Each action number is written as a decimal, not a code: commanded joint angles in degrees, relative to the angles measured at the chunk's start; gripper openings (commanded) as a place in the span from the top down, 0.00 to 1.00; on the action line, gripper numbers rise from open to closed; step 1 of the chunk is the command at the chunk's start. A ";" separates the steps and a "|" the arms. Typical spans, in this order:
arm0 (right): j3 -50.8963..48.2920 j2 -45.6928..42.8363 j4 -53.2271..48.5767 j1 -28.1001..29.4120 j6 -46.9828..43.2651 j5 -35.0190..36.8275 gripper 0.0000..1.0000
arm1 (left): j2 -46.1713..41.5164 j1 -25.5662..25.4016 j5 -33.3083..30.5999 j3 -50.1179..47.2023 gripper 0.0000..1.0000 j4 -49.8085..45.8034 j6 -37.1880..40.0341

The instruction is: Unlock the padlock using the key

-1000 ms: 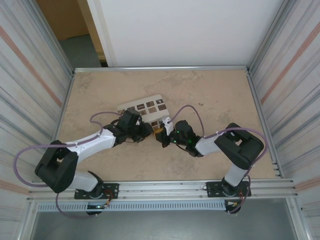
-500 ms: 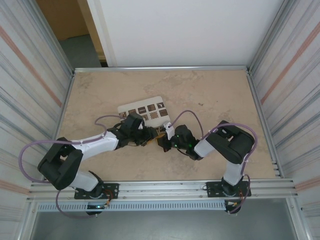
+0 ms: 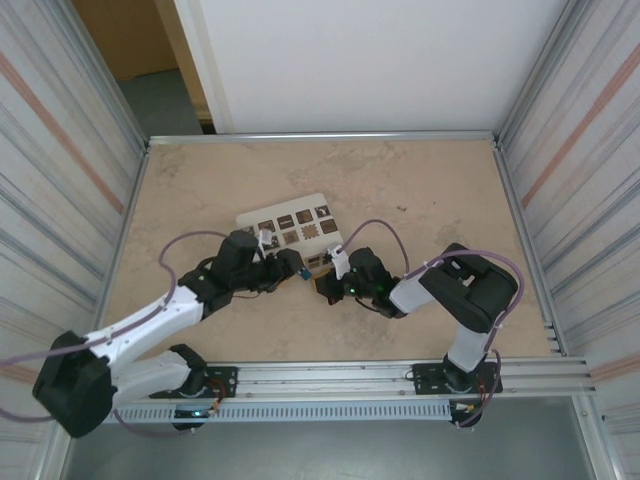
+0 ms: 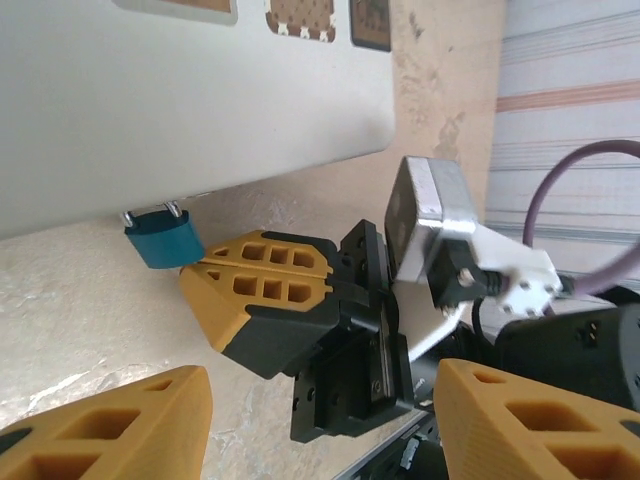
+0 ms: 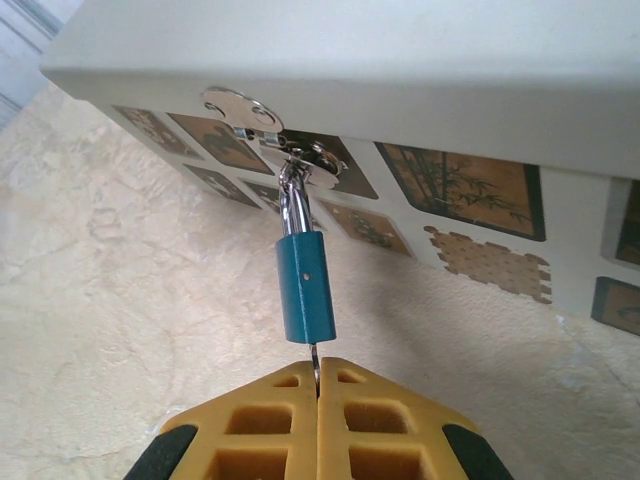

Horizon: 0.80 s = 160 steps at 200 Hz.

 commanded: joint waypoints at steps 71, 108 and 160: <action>8.55 -3.82 -18.79 -0.11 8.71 -5.44 1.00 | -23.65 -7.16 -16.22 -20.76 0.40 12.07 -8.70; 11.56 -4.55 -24.05 -0.44 9.60 -6.90 1.00 | -29.94 -9.30 -19.44 -26.46 0.41 14.16 -13.64; 12.34 -5.20 -24.12 -0.83 17.33 -9.37 1.00 | -30.27 -9.88 -21.10 -31.60 0.41 19.86 -19.33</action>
